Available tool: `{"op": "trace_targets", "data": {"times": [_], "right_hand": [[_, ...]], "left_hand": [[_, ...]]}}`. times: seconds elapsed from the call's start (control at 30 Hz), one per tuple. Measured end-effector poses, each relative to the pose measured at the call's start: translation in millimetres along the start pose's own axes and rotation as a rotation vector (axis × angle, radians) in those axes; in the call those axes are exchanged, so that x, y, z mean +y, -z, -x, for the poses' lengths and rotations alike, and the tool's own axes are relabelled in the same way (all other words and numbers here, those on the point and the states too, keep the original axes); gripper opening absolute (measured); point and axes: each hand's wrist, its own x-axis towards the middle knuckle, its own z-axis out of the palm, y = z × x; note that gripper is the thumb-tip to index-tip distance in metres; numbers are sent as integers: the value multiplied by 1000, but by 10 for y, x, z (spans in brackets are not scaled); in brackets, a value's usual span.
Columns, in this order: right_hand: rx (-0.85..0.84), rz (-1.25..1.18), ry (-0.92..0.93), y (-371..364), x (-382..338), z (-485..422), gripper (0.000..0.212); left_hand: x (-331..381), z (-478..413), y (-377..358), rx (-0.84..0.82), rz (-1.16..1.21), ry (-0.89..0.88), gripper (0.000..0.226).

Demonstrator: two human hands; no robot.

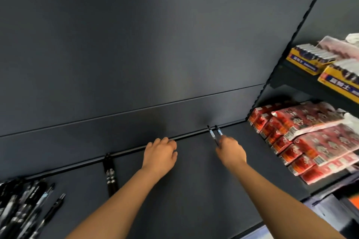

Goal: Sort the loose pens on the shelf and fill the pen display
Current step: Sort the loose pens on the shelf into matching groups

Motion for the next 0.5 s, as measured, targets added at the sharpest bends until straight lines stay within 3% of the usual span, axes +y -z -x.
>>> {"op": "trace_targets", "data": {"times": [0.5], "right_hand": [[-82, 72, 67, -100, 375, -490, 30]], "left_hand": [[425, -180, -153, -64, 52, 105, 21]]}}
